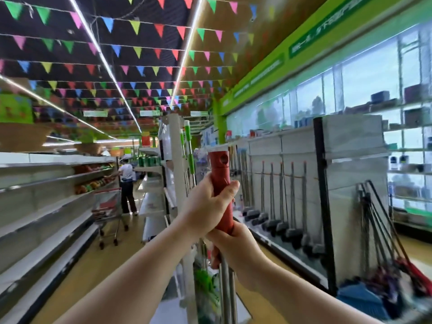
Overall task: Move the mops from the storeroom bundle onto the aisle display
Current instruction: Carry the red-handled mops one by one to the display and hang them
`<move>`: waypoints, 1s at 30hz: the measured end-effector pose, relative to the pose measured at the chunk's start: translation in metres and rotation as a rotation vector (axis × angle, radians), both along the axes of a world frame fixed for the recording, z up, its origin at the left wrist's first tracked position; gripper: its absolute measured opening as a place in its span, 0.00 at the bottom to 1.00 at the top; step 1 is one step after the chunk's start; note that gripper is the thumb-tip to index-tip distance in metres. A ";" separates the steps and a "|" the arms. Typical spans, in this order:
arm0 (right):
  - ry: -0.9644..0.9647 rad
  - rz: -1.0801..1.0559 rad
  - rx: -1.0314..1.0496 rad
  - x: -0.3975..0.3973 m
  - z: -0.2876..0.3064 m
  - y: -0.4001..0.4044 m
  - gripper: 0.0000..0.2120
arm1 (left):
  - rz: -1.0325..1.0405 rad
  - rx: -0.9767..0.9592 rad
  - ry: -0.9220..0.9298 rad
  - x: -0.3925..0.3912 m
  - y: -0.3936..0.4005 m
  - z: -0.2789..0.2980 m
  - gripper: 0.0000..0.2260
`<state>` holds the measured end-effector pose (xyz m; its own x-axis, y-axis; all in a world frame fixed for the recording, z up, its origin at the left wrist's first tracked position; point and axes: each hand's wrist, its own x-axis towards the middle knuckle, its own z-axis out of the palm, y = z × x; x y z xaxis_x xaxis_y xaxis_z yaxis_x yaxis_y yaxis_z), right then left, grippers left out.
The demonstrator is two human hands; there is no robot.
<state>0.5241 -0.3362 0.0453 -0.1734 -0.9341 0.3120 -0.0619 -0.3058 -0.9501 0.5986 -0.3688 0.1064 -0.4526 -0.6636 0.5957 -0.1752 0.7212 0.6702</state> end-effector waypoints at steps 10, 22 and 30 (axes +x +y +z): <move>0.017 -0.052 0.028 -0.123 0.002 -0.081 0.04 | -0.047 0.061 0.039 -0.120 -0.081 0.001 0.11; 0.137 -0.269 0.010 -0.270 0.014 -0.228 0.06 | -0.273 0.173 0.097 -0.263 -0.240 0.002 0.15; 0.125 -0.297 0.007 -0.395 0.023 -0.343 0.09 | -0.318 0.174 0.090 -0.381 -0.349 0.011 0.19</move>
<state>0.1292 -0.6793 0.0678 -0.3994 -0.8507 0.3418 -0.2640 -0.2503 -0.9315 0.2178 -0.7179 0.1172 -0.6037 -0.5929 0.5329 0.1045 0.6038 0.7902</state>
